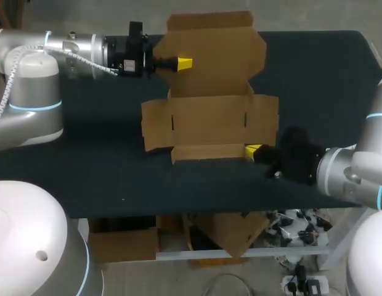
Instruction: Assemble the packaging by folding the flat box into shape, placing the metal phone stand inside, and closing the box properly
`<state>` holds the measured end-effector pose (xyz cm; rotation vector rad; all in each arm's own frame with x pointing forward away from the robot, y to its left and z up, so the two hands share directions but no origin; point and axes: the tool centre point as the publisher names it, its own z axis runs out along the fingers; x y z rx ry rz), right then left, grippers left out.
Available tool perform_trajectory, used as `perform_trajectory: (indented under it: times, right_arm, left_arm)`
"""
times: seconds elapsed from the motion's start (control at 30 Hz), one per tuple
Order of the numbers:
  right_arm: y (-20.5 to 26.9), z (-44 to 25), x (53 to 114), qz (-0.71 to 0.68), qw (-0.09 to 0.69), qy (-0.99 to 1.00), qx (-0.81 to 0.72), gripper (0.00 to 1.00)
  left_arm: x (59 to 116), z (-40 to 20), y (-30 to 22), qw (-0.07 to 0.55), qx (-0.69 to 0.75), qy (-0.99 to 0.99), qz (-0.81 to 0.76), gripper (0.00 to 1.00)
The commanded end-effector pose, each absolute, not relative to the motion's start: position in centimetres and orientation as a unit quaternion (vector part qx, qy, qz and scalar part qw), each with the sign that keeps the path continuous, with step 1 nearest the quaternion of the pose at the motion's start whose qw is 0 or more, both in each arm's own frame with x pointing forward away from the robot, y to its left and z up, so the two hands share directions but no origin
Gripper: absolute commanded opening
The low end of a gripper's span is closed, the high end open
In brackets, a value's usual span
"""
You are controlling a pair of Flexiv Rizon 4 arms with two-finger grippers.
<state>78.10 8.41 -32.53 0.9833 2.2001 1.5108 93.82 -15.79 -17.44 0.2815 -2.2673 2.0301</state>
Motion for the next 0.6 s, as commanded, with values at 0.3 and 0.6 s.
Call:
perform_trajectory:
  times: [0.3, 0.6]
  right_arm:
    - [11.5, -34.2, 79.0, 0.508, 0.165, 0.769, 0.352, 0.00]
    - [12.5, -35.1, 79.1, 0.501, 0.174, 0.768, 0.358, 0.00]
  left_arm:
    - [93.7, -18.3, -15.6, 0.038, 0.090, -0.738, 0.667, 0.00]
    - [93.5, -18.6, -15.5, 0.039, 0.087, -0.736, 0.670, 0.00]
